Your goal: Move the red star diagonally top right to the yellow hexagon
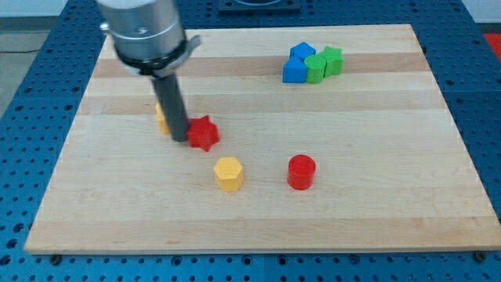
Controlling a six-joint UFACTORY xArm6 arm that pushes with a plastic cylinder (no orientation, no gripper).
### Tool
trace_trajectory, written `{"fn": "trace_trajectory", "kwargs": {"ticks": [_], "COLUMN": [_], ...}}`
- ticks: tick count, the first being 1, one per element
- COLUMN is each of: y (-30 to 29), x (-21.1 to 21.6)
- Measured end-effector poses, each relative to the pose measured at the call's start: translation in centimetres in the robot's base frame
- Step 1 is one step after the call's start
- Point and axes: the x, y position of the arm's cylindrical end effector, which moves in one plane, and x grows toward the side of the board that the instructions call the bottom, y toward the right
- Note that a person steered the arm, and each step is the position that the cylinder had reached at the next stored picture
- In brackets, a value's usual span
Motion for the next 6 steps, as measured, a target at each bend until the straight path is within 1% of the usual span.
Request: {"fn": "trace_trajectory", "kwargs": {"ticks": [1,3,4,6], "y": [3.5,7.5,8.5,8.3], "x": [-0.8,-0.5,0.0,1.3]}}
